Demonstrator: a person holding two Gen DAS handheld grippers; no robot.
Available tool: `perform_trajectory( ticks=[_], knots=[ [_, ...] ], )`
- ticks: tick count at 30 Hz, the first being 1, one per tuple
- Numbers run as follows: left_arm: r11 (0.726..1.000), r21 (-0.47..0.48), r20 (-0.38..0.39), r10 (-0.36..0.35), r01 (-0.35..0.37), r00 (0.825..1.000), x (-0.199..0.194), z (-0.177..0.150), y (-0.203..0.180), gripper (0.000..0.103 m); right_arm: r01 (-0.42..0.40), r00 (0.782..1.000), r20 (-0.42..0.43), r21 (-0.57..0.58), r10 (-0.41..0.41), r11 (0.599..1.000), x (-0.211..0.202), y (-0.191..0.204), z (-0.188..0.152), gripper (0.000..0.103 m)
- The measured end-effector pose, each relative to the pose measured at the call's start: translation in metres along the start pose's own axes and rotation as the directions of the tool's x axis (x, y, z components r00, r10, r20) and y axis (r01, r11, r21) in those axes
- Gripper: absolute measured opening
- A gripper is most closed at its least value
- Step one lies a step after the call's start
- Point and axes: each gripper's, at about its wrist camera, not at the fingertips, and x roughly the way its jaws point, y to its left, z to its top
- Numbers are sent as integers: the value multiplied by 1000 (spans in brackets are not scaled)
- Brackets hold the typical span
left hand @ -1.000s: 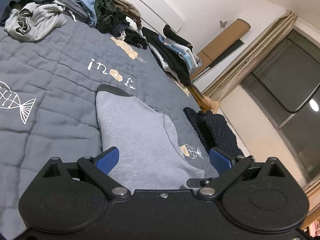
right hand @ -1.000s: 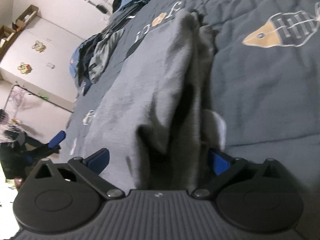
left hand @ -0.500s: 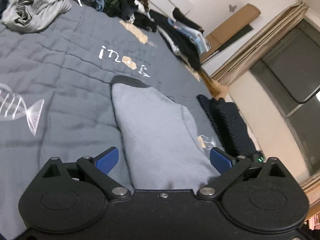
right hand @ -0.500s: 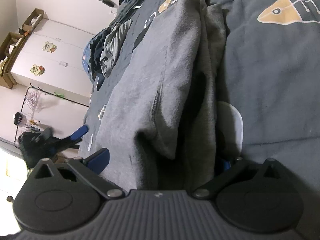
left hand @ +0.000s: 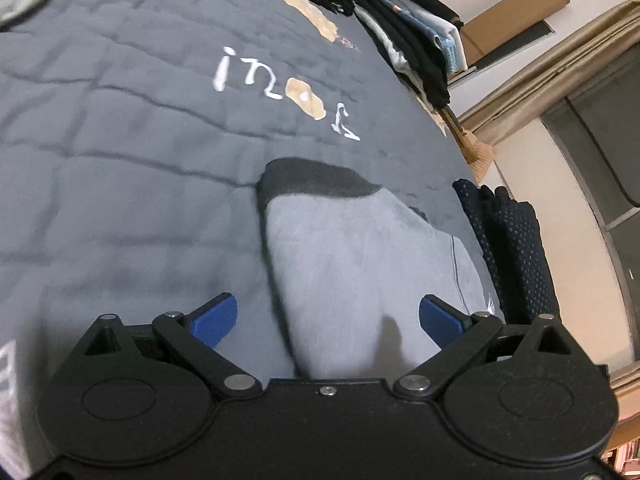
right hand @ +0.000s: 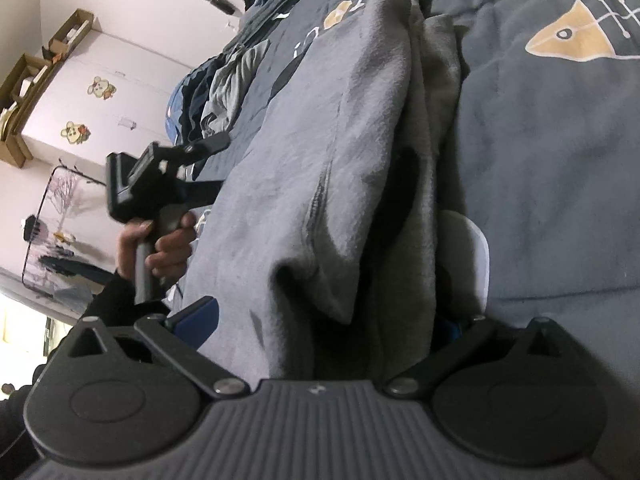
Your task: Fold clothes
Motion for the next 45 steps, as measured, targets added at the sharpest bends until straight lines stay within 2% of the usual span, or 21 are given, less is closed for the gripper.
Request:
perform_trajectory(
  ticks=[5,7,9,10,11,12,13,15,21,24,29,32,35,38,42,45],
  knots=[
    [998,51,-40,-23,25,999,24,15,-10,96,11,1000,5,3,-11,1000,2,2,0,103],
    [997,54,-51,-50,53,997,33,18,-13,89,16,1000,3,7,-16,1000,2,4,0,103],
    [996,74,-61,-47,52,997,42,19,-16,77,23,1000,1,3,-23,1000,3,6,-1,103],
    [995,84,-66,-46,51,997,46,19,-18,74,32,999,2,-3,-32,999,3,7,-2,100],
    [994,93,-70,-45,51,997,50,19,-20,60,41,999,2,-10,-41,999,3,10,-3,87],
    [994,93,-63,-51,56,997,49,19,-19,32,58,998,1,-22,-58,998,3,12,-3,73],
    [994,94,-56,-56,61,997,47,18,-18,24,77,997,-8,-18,-77,997,3,12,-3,47],
    [993,96,-41,-68,71,997,43,17,-18,19,58,998,-10,-5,-58,998,1,11,-2,39],
    [980,184,18,-87,82,996,6,22,-52,17,-9,1000,27,37,8,999,-22,20,-1,33],
    [968,235,49,-98,84,994,-15,30,-80,17,-24,998,51,8,24,1000,-43,34,4,32],
    [946,303,92,-145,111,985,-29,41,-138,17,-18,997,77,-46,21,999,-98,55,20,32],
    [930,342,98,-181,138,979,-19,47,-185,17,10,995,97,-72,-3,997,-142,61,34,32],
    [910,373,89,-228,180,970,9,52,-237,17,58,991,122,-75,-48,996,-198,56,49,32],
    [887,397,75,-288,237,955,47,58,-296,17,130,978,172,-65,-117,989,-263,55,61,32],
    [836,438,39,-386,331,922,106,65,-381,17,246,945,239,-71,-223,967,-369,54,76,32],
    [799,451,4,-446,397,895,157,64,-433,17,341,910,280,-84,-306,936,-437,45,83,32]
  ],
)
